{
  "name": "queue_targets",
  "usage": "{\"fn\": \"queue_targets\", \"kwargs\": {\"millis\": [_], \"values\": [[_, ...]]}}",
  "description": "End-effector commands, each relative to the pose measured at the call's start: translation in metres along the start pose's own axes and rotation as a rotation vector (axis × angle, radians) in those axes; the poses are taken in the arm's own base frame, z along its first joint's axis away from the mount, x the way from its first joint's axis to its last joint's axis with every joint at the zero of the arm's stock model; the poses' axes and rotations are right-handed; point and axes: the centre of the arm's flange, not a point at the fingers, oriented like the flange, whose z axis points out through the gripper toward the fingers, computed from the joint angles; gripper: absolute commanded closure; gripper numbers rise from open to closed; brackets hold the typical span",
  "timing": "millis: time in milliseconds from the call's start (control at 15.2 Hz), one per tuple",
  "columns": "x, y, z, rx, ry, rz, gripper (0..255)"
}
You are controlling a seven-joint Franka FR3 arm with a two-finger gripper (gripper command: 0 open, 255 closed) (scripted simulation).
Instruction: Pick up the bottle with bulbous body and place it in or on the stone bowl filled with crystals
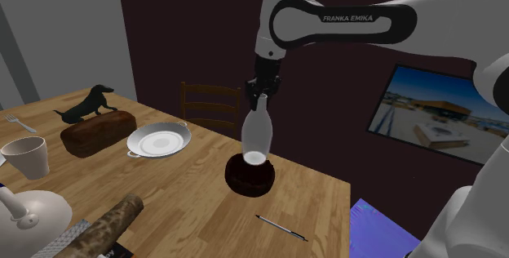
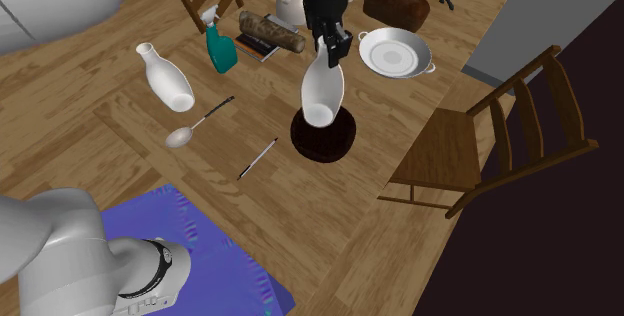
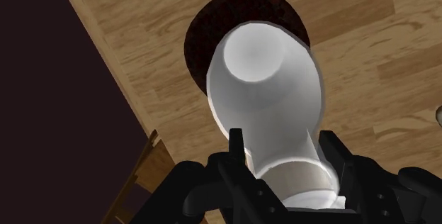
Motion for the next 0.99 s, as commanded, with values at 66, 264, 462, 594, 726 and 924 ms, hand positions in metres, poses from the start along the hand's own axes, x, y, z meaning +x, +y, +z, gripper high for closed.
{"fn": "queue_targets", "kwargs": {"millis": [66, 264, 462, 594, 726, 924], "values": [[-0.001, 0.000, 0.015, 0.000, 0.001, 0.000, 255], [-0.002, 0.000, 0.031, 0.000, 0.001, 0.000, 255], [-0.003, -0.001, 0.046, 0.000, 0.001, 0.000, 255], [-0.003, -0.001, 0.046, 0.000, 0.001, 0.000, 255], [-0.003, -0.001, 0.046, 0.000, 0.001, 0.000, 255], [-0.003, -0.001, 0.046, 0.000, 0.001, 0.000, 255]]}}
